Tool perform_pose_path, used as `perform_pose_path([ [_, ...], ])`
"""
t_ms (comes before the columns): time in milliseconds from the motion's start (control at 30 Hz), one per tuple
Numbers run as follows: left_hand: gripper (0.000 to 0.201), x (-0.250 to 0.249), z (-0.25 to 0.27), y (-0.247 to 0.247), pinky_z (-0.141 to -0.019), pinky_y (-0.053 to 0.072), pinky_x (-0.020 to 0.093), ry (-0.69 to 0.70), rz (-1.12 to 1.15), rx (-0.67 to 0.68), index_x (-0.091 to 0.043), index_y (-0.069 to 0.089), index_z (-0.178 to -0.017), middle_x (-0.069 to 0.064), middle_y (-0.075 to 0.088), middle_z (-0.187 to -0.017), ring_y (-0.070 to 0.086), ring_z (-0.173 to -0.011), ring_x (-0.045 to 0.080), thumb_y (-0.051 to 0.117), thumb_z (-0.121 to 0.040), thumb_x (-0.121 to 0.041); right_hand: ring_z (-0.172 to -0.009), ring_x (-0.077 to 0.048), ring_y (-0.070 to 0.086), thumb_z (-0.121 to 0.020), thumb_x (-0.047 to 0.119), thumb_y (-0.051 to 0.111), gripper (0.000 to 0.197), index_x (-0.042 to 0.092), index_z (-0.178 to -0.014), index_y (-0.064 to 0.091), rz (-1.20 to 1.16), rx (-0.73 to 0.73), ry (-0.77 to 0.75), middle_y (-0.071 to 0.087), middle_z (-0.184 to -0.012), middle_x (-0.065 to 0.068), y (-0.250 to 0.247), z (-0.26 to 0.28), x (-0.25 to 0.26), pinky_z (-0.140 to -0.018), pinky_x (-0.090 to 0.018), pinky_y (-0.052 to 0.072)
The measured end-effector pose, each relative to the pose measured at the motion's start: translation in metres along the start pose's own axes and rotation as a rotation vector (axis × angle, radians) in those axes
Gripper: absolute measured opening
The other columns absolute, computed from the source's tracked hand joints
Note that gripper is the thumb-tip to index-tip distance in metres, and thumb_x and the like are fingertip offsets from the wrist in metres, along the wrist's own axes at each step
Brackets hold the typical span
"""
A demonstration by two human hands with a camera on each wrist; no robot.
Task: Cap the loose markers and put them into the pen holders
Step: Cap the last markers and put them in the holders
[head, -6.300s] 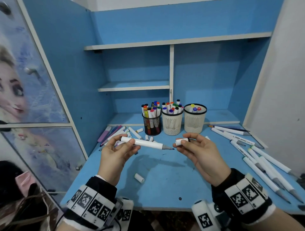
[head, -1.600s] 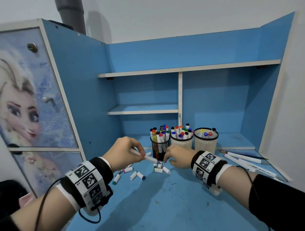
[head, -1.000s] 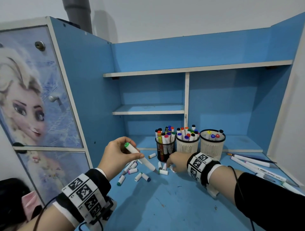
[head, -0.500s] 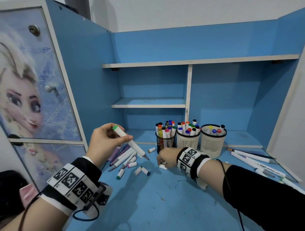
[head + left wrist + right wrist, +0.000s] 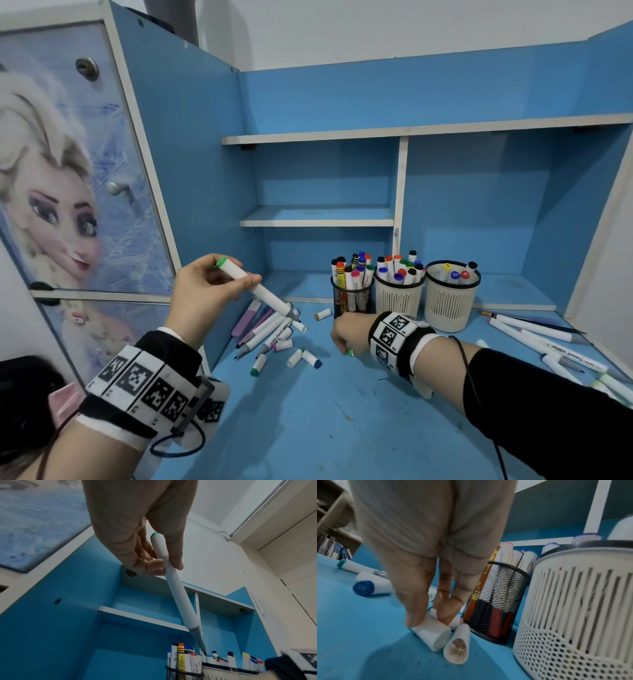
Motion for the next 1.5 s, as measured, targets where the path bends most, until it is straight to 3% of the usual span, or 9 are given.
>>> perform_pose_path([
  [133,0.023,0.0,0.003,0.003,-0.05,0.048,0.014,-0.01,0.027,0.0,-0.003,0.061,-0.081,0.006,0.066,-0.067,0.058,-0.052,0.005,0.079,-0.067,0.002,-0.089,-0.025,0.043,-0.078,-0.012,0.062,0.032,0.001,-0.107,0.062,-0.007,0.01,0.044,0.038,-0.095,-0.005,0.002,0.006,0.001,-0.061,-0.026,0.038],
  [233,0.023,-0.004,0.006,0.009,-0.051,0.049,0.014,-0.004,0.055,0.009,-0.004,0.06,-0.079,0.011,0.066,-0.071,0.061,-0.055,0.004,0.077,-0.068,0.004,-0.094,-0.027,0.055,-0.079,-0.003,0.067,0.032,0.002,-0.11,0.063,0.001,0.063,0.057,0.053,-0.109,-0.012,0.008,0.014,0.003,-0.081,-0.032,0.047],
  [433,0.022,-0.005,0.018,0.019,-0.057,0.052,0.013,-0.012,0.108,0.004,-0.005,0.06,-0.079,0.013,0.066,-0.075,0.063,-0.055,0.006,0.077,-0.068,0.004,-0.084,-0.018,0.051,-0.081,-0.002,0.065,0.033,0.006,-0.113,0.065,-0.197,-0.074,0.05,0.062,-0.104,-0.011,0.013,0.054,-0.006,-0.073,-0.027,0.043],
  [600,0.019,-0.004,0.03,0.032,-0.054,0.051,0.012,-0.036,0.138,0.04,-0.003,0.058,-0.076,0.001,0.068,-0.063,0.064,-0.055,0.006,0.075,-0.07,0.004,-0.09,-0.016,0.056,-0.087,0.008,0.063,0.035,0.016,-0.12,0.063,-0.581,-0.396,0.144,0.06,-0.101,-0.003,0.016,0.107,-0.015,-0.077,-0.023,0.046],
  [733,0.019,-0.006,0.043,0.049,-0.051,0.049,0.014,-0.064,0.143,0.083,-0.001,0.059,-0.076,-0.001,0.066,-0.059,0.062,-0.054,0.01,0.077,-0.07,0.0,-0.069,-0.006,0.059,-0.084,0.005,0.067,0.024,0.018,-0.104,0.07,-1.08,-0.646,0.21,0.064,-0.079,0.004,0.027,0.147,-0.018,-0.069,-0.013,0.047],
  [900,0.018,-0.013,0.061,0.074,-0.062,0.055,0.023,-0.14,0.197,0.149,-0.003,0.06,-0.077,0.013,0.069,-0.073,0.067,-0.068,0.023,0.076,-0.071,-0.003,-0.075,-0.018,0.065,-0.085,-0.009,0.059,0.021,0.007,-0.097,0.066,-1.88,-0.919,0.16,0.067,-0.088,-0.014,0.046,0.184,-0.013,-0.067,-0.019,0.055],
  [1067,0.015,-0.024,0.084,0.102,-0.051,0.05,0.012,-0.172,0.315,0.217,-0.001,0.058,-0.076,0.01,0.067,-0.068,0.068,-0.061,0.015,0.072,-0.073,0.003,-0.069,-0.021,0.069,-0.09,-0.008,0.05,0.017,-0.001,-0.104,0.057,-2.37,-1.058,0.109,0.069,-0.083,-0.019,0.064,0.208,-0.009,-0.061,-0.022,0.057],
  [1300,0.017,-0.025,0.102,0.116,-0.073,0.058,0.031,-0.201,0.279,0.282,-0.003,0.061,-0.072,0.016,0.068,-0.072,0.066,-0.072,0.029,0.076,-0.066,-0.002,-0.069,-0.022,0.071,-0.089,0.001,0.053,0.018,0.001,-0.106,0.058,-2.667,-1.059,0.005,0.07,-0.082,-0.017,0.07,0.225,0.008,-0.066,-0.026,0.059],
  [1500,0.025,-0.032,0.104,0.114,-0.069,0.06,0.027,-0.219,0.312,0.296,-0.002,0.06,-0.075,0.017,0.067,-0.075,0.068,-0.069,0.025,0.077,-0.058,-0.009,-0.071,-0.024,0.071,-0.089,-0.001,0.054,0.014,0.003,-0.102,0.059,-2.619,-1.067,0.051,0.07,-0.081,-0.016,0.071,0.226,0.013,-0.063,-0.025,0.059],
])
Point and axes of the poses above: each hand's wrist, its own z-axis away from the middle knuckle, its own y-axis out of the palm, x = y × z, the point moved 1 cm from there along -z, towards the middle knuckle
